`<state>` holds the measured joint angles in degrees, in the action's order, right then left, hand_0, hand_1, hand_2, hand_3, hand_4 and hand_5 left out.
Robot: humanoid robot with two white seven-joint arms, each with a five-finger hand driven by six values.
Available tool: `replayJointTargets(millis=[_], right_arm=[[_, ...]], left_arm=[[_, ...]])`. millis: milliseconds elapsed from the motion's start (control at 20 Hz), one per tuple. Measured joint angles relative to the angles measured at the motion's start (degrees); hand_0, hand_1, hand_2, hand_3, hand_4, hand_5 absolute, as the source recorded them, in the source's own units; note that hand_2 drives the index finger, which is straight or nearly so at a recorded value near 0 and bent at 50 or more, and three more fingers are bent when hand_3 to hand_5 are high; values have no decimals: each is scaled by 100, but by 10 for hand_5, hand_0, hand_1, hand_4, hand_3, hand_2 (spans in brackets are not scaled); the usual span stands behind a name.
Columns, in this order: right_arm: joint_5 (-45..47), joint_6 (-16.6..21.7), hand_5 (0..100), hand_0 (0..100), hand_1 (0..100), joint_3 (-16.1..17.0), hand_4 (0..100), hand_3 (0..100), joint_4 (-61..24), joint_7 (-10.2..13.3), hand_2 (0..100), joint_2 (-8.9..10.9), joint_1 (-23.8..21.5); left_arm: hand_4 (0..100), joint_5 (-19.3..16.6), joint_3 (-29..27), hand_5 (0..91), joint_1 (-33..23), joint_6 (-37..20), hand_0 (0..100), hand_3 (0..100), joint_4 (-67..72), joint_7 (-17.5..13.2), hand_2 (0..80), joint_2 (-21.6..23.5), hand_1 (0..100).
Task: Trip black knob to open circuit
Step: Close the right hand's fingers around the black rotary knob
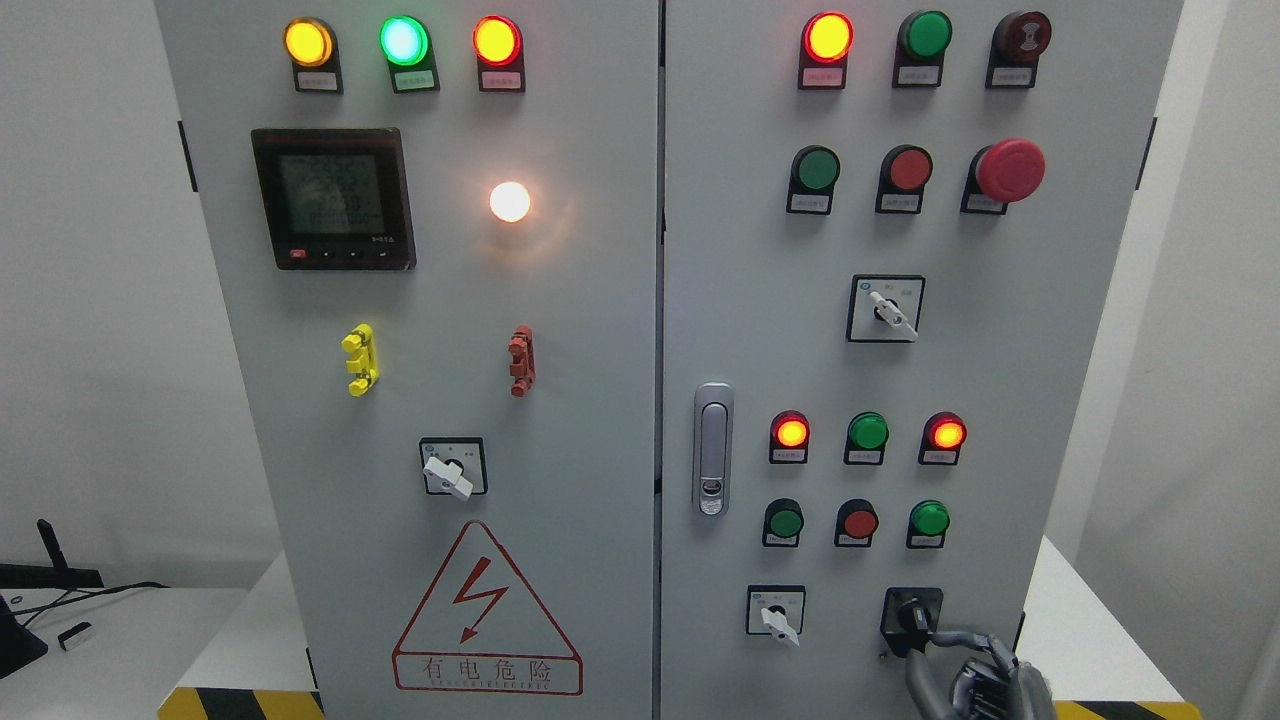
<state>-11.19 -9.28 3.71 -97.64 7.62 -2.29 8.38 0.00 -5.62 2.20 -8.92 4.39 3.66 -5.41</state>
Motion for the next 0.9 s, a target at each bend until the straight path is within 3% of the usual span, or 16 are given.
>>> replayJointTargets(millis=[900], right_arm=[[-14,-1,1000,354,732,-71,1000,977,0,16,481,-32,23]], left_arm=[[0,0,0,0,0,0,120,0,0,0,0,-1,389]])
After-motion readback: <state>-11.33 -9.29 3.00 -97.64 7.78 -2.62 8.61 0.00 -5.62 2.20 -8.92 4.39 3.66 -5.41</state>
